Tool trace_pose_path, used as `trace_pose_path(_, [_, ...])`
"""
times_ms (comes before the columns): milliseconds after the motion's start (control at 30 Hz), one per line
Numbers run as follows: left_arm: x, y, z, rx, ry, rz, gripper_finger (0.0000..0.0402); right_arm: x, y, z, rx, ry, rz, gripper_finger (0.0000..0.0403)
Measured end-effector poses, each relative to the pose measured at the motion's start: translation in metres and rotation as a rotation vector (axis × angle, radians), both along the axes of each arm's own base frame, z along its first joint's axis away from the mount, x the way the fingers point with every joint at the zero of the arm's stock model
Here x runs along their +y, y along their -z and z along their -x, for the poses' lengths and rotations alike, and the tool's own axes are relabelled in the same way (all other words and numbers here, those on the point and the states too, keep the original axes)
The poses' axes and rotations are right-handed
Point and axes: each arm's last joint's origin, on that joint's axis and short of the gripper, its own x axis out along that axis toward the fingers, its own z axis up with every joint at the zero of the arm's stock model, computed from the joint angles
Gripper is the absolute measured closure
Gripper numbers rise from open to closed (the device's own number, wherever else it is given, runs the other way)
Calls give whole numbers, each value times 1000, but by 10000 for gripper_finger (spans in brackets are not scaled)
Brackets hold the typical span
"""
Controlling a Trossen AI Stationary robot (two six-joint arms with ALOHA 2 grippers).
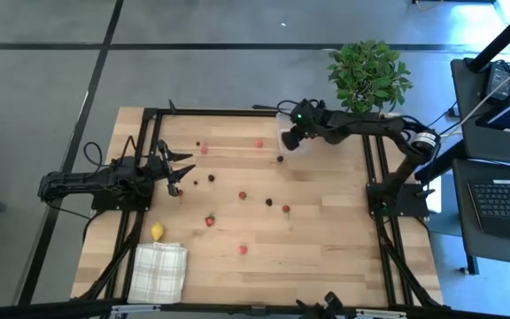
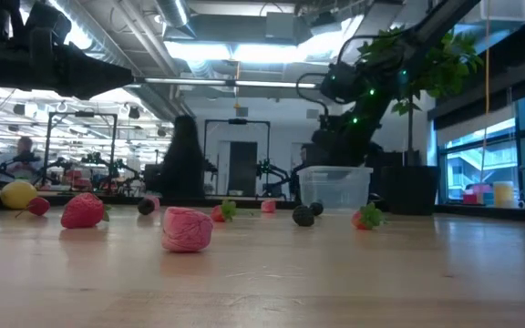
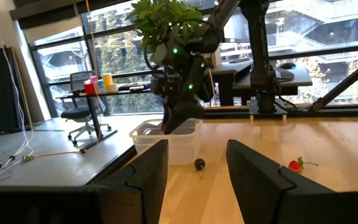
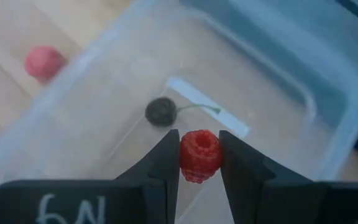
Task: Pick and placing Produce into tupperware
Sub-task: Put the raspberry into the transparent bin, then put the right strawberry into the transparent bin
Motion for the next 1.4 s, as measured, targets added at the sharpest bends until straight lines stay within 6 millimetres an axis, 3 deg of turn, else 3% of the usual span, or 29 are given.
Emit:
trace_pose_path(233, [0,0,0,1,0,0,244,-1,7,-1,18,-1,-12,301])
trace_pose_path(633, [0,0,0,1,0,0,244,-1,7,-1,18,-1,-13,259])
trace_pose_path(1200, [0,0,0,1,0,-1,244,-1,6,-2,14,-7,-6,255])
trace_pose_path(1400, [0,0,0,1,-1,-1,244,3,-7,-1,-24,-13,18,255])
